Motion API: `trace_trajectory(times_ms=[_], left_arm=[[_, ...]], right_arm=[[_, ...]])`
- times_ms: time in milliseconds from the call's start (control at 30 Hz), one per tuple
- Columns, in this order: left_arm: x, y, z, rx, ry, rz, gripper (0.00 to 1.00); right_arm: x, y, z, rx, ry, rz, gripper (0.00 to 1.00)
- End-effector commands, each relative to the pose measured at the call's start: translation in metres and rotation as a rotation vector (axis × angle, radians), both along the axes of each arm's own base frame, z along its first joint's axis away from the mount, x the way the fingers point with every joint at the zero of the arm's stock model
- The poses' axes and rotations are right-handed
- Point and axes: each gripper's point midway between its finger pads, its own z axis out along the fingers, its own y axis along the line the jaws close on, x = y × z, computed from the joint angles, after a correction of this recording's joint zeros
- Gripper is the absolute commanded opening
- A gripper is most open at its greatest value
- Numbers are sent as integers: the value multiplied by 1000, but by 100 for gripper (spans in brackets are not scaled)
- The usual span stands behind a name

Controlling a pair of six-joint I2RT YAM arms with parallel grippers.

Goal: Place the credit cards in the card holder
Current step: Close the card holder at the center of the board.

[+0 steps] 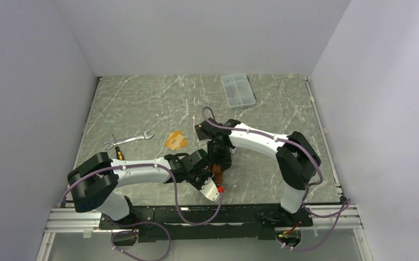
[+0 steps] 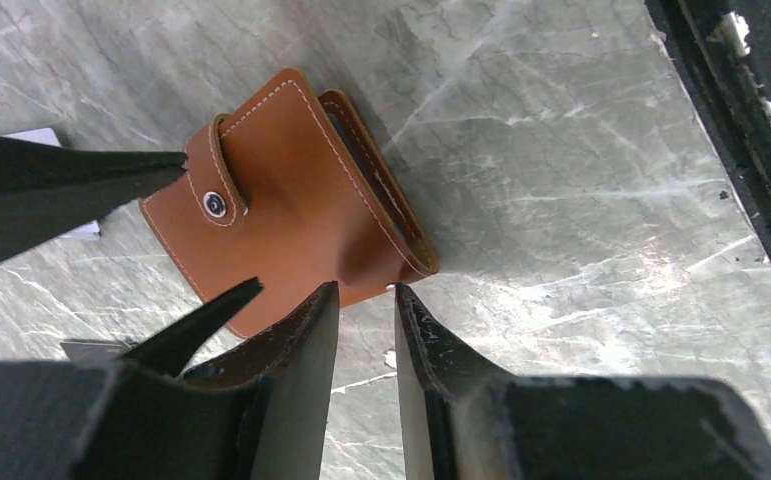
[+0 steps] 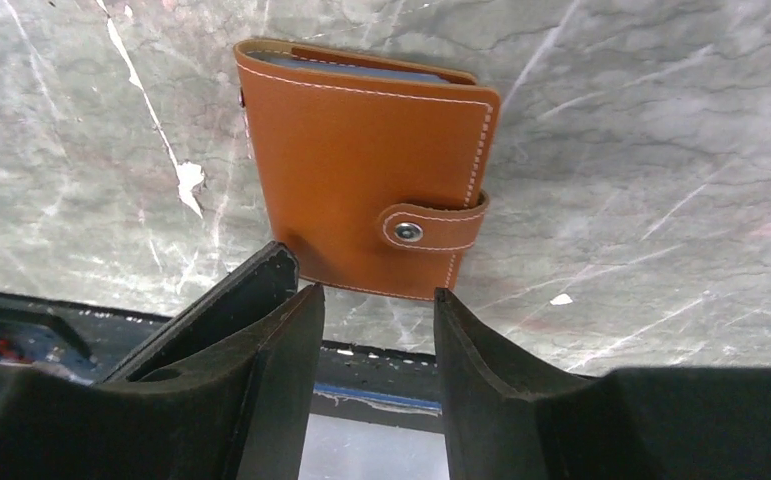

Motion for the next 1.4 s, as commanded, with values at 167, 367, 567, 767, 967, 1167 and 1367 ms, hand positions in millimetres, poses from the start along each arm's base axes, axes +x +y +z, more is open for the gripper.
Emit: trace_trajectory(times_ms=[167,367,567,767,967,1167,1367], left_arm=[[-3,-6,13,-49,-19,-33,33],[-1,-7,10,-45,-18,-31,33],[-1,-8,9,-50,-21,-30,33],[0,-8,8,-47,-21,-25,33],[-1,-6,6,-42,-18,-23,33],[-1,-6,5,-41,-16,-21,33],[-2,-5,4,-39,-13,-20,33]], right_arm=[[10,-10,-4,-221,-46,-9,40],[11,-15,-5,-262,-45,1,39],[9,-10,-12,-254,-30,8,40],[11,-5,-16,-248,-35,0,42],[7,-2,-22,-238,-31,-7,40],[6,9,-21,-238,-44,3,40],[5,2,-23,-270,-51,-1,40]])
